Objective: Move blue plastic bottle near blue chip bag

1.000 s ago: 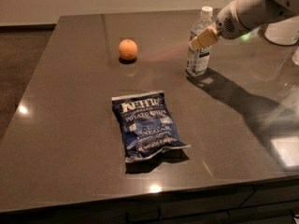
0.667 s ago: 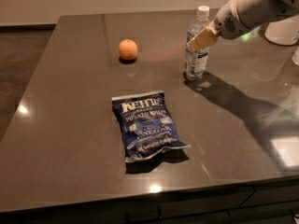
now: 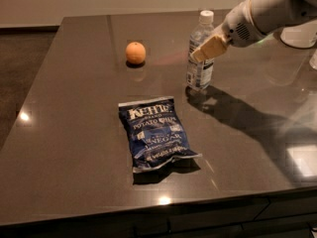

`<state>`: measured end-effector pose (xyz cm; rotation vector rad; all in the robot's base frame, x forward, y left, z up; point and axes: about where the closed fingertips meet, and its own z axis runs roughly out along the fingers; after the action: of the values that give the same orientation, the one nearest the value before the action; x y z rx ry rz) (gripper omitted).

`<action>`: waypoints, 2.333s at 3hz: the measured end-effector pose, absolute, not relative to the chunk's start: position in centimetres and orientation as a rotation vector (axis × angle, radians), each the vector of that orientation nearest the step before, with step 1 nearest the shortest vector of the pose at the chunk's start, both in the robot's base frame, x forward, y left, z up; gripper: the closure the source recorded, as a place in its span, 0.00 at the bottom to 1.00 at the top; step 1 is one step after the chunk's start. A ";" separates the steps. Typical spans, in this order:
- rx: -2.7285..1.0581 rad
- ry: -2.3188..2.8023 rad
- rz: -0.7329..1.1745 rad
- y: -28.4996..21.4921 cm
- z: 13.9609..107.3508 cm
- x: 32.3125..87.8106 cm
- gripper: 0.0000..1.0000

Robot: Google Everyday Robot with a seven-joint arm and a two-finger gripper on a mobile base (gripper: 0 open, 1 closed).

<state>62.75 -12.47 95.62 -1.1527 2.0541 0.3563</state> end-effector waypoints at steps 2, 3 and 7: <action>-1.241 1.990 0.437 -10.9 94.9 58.9 1.00; -1.243 1.985 0.457 -11.0 94.4 58.0 1.00; -1.280 1.957 0.530 -10.2 93.1 56.3 0.17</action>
Offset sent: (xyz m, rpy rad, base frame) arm -0.0587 0.0157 -0.0102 0.0514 -0.0021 0.1373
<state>56.26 -10.22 93.13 -1.2799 1.9570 0.5299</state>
